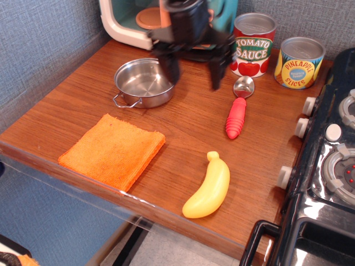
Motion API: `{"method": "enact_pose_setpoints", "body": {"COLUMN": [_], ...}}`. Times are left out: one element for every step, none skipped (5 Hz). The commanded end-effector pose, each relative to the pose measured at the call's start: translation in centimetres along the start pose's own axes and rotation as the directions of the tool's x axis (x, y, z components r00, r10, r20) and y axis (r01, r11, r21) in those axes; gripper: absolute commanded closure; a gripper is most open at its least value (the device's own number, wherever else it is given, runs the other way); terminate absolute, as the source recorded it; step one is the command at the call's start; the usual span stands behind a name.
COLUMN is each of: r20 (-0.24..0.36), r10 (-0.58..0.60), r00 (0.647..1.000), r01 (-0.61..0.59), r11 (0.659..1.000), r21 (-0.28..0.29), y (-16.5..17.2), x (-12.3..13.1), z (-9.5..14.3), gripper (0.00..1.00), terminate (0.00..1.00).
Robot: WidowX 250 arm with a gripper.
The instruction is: Move the red spoon between the banana and cans
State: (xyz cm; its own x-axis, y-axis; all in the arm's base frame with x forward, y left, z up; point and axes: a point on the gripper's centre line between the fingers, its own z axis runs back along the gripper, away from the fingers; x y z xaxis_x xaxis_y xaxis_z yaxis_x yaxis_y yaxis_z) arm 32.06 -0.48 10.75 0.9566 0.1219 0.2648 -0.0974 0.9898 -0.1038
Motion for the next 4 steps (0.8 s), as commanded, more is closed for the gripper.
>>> {"method": "enact_pose_setpoints", "body": {"r20": [-0.008, -0.036, -0.036, -0.036], "r10": [-0.085, -0.160, -0.160, -0.160], "r00": [0.996, 0.986, 0.986, 0.986], "r01": [0.085, 0.162, 0.162, 0.162], "r11": [0.995, 0.986, 0.986, 0.986], "r21": [0.050, 0.033, 0.033, 0.033], "y": [2.77, 3.29, 3.29, 3.29], "x": [-3.91, -3.91, -3.91, -3.91], "z": [0.93, 0.63, 0.63, 0.63], "gripper": [0.00, 0.00, 0.00, 0.00], "terminate": [0.00, 0.00, 0.00, 1.00]}}
